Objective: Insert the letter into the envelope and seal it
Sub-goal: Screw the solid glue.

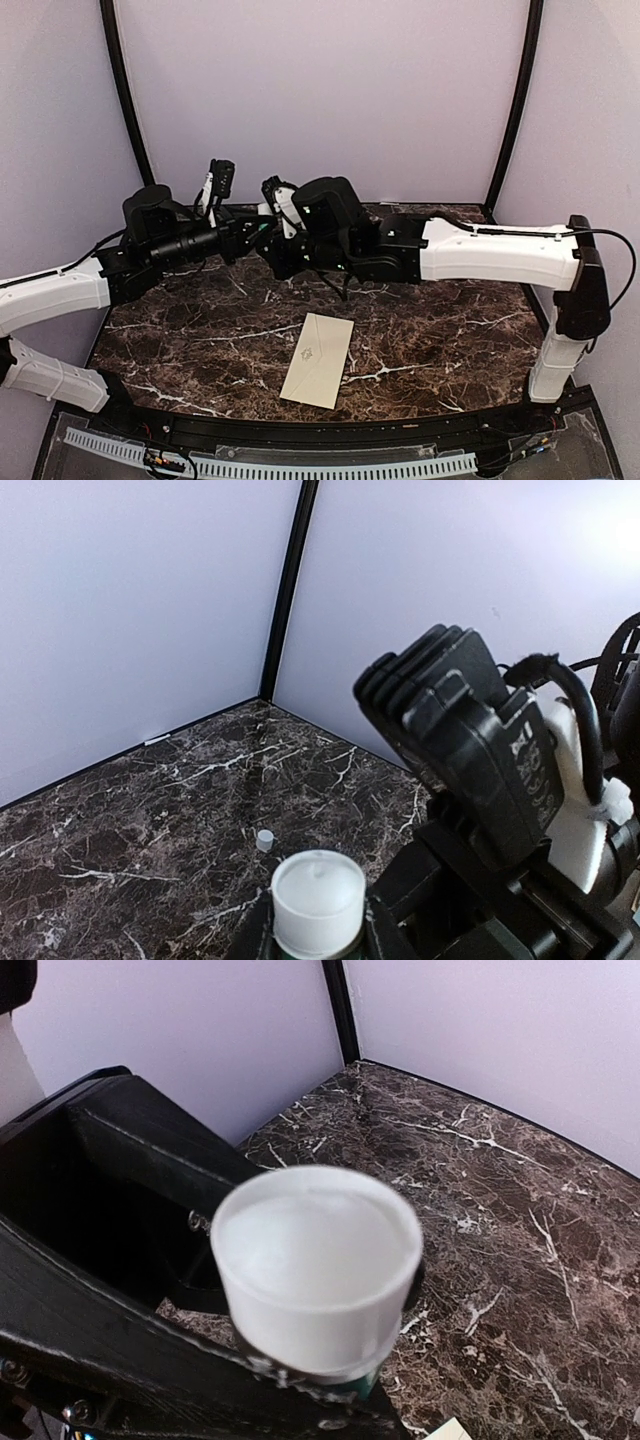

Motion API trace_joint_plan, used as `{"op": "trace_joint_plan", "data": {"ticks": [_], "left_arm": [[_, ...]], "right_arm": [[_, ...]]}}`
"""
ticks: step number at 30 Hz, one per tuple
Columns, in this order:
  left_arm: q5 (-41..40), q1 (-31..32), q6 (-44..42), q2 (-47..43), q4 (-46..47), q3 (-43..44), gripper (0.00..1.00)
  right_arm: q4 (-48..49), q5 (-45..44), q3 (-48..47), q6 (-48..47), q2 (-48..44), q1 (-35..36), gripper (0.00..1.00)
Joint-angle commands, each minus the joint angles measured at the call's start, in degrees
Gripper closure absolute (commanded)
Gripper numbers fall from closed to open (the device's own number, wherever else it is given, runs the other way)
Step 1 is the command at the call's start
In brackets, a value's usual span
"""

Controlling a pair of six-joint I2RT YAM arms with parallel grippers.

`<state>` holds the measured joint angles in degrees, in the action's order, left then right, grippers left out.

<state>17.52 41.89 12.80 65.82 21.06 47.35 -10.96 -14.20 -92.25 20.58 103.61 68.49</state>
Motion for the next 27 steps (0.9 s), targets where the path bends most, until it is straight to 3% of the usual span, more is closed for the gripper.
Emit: {"op": "trace_joint_plan", "data": {"ticks": [1,6,9,11,17,22,27], "left_arm": [[1.37,1.24,2.61,1.4,-3.34,0.21,1.0],[0.4,0.63,3.68,0.61,-3.12,0.0,1.0],[3.36,-1.67,5.32,0.07,-1.61,-0.18,1.0],[5.79,-3.8,6.46,-0.11,-0.7,-0.02,1.0],[22.75,-6.54,7.81,0.75,7.03,0.23,1.0],[40.36,-6.56,16.11,2.16,23.31,-1.51,1.0],[47.66,-6.56,25.52,4.88,36.06,-2.14,1.0]], "right_arm": [[4.47,-5.59,-1.8,-0.21,-0.3,0.86,0.93],[13.72,0.99,7.45,-1.98,-6.11,0.82,0.71],[19.26,5.24,14.01,-2.72,-10.31,0.44,0.49],[23.19,9.21,18.35,-2.93,-13.24,-0.22,0.44],[35.59,27.05,28.92,2.41,-18.07,-5.8,0.4],[45.6,38.93,32.39,3.89,-17.81,-7.13,0.4],[51.65,48.26,31.65,5.76,-14.24,-7.09,0.41]]}}
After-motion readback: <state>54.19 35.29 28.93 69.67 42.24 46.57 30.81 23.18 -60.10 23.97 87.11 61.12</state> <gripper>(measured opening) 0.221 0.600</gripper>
